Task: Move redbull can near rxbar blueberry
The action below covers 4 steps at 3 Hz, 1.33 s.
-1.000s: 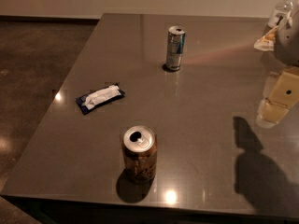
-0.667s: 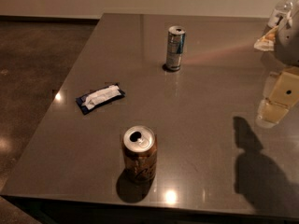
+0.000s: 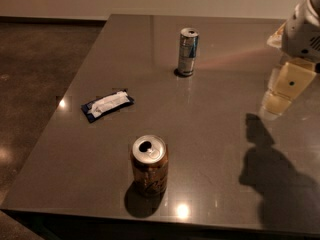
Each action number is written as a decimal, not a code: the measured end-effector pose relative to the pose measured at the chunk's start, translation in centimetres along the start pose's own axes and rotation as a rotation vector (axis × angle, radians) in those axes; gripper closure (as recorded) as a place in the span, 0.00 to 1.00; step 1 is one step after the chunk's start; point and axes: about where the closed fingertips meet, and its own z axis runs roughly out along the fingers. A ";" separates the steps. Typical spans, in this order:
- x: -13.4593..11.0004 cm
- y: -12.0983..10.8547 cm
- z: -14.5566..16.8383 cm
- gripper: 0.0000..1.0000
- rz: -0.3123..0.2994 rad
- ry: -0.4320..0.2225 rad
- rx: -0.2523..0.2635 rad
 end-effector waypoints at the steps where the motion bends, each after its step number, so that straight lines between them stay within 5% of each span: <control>1: -0.5 -3.6 1.6 0.00 0.098 -0.014 0.035; 3: -2.4 -10.2 4.6 0.00 0.258 -0.089 0.116; 4: -5.7 -12.8 6.8 0.00 0.294 -0.175 0.108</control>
Offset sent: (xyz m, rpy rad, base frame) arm 0.1326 -0.0173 -0.0165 0.1252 -0.1237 -0.3212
